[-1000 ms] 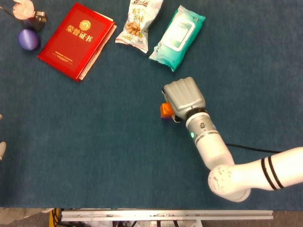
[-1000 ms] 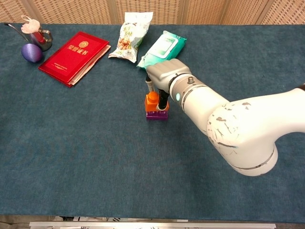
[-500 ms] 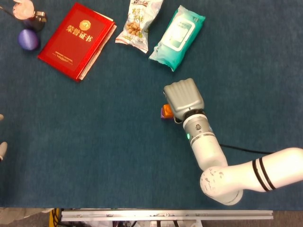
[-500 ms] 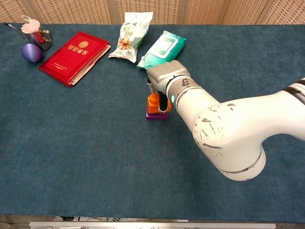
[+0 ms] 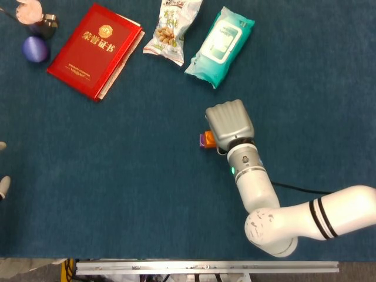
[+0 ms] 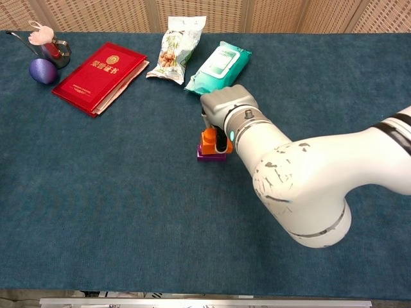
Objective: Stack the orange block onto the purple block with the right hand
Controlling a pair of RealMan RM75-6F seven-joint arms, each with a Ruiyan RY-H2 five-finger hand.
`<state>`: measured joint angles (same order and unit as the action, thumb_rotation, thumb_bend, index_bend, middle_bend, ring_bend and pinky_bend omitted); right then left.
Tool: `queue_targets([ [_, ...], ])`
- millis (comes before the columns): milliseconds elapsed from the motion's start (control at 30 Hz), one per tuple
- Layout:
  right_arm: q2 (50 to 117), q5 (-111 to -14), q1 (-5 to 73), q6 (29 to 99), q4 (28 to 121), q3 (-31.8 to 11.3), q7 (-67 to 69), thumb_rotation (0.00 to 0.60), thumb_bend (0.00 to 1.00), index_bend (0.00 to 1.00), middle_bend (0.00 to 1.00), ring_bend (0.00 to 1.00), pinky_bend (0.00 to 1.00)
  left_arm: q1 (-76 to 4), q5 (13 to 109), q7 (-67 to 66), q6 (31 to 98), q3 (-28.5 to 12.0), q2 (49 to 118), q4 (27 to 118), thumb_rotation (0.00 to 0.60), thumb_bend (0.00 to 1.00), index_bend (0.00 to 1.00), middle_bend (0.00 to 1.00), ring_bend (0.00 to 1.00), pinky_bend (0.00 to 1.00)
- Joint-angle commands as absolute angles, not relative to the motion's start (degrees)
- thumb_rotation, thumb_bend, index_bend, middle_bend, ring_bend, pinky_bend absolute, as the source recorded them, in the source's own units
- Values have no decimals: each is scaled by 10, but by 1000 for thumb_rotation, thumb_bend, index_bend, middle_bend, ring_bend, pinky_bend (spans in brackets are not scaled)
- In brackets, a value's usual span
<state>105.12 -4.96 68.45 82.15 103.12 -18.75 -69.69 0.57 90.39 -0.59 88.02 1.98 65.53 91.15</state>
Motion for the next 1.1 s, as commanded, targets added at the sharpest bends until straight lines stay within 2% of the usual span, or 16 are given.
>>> queue_targets([
  [33,1058,-49,685,823,1026,-187,-698,600,202,644,906,933,1000,6,904,-5,881,20,655,911,600,292,284,263,199,100],
  [500,1081,-62,683,833,996,-190,-706,600,201,645,906,933,1000,8,900,3,882,19,654,904,600,292,284,263,200,100],
  [1100,1088,-58,664,861,1017,-208,-706,600,200,645,906,941,1000,5,903,5,878,21,655,901,600,292,284,263,200,100],
])
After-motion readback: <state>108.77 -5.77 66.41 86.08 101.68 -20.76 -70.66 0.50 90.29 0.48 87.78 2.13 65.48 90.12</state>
